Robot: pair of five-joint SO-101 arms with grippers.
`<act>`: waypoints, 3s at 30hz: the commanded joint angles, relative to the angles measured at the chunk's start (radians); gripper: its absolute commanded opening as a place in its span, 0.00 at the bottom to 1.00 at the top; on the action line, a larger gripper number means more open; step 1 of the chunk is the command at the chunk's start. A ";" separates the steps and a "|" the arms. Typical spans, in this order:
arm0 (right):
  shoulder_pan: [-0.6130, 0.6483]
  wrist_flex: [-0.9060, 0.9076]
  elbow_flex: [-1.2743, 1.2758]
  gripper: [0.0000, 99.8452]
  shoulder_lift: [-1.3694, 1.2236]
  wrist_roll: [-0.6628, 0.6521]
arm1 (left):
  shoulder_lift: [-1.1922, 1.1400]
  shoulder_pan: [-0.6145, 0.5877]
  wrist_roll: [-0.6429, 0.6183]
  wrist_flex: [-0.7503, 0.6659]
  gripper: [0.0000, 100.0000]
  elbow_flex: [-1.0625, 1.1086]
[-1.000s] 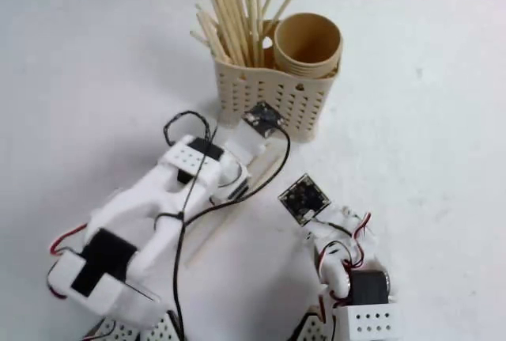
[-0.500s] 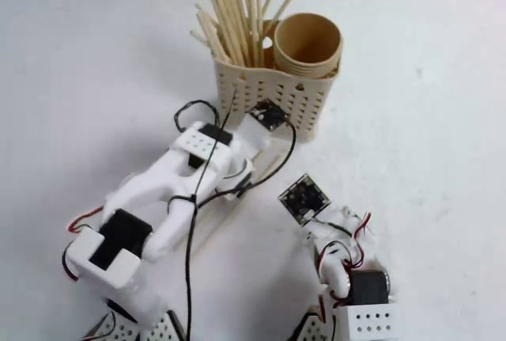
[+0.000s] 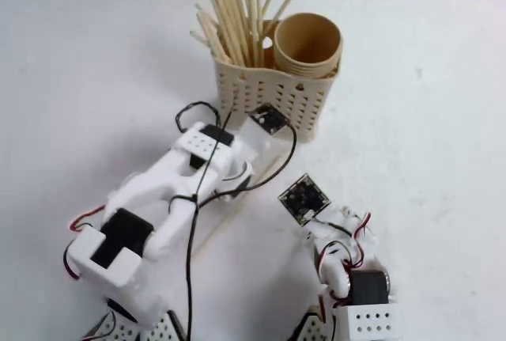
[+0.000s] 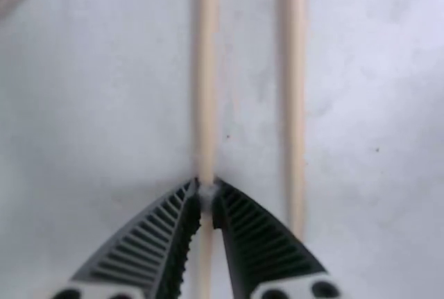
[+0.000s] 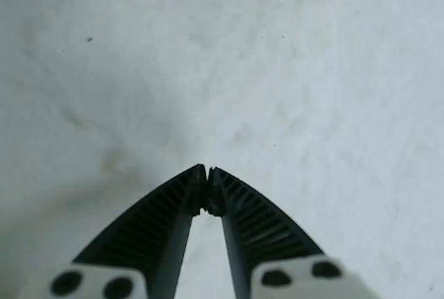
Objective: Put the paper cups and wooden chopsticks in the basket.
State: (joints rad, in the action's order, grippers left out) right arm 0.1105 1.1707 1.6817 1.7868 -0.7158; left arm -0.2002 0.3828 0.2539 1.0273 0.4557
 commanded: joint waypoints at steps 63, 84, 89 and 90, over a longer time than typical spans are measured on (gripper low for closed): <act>0.001 0.007 0.009 0.02 0.004 -0.005 | 0.183 -0.124 -0.397 -0.525 0.03 -0.790; 0.002 0.007 0.009 0.02 0.004 -0.005 | 0.245 -0.137 -0.430 -0.172 0.09 -0.821; 0.002 0.007 0.009 0.02 0.004 -0.005 | 0.415 -0.081 -0.224 0.193 0.09 -0.816; 0.002 0.007 0.009 0.02 0.004 -0.005 | 0.453 -0.073 -0.178 0.265 0.09 -0.816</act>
State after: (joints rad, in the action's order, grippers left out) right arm 0.1089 1.1707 1.6817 1.7868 -0.7158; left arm 0.0806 0.2677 -0.0775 1.0257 -0.3130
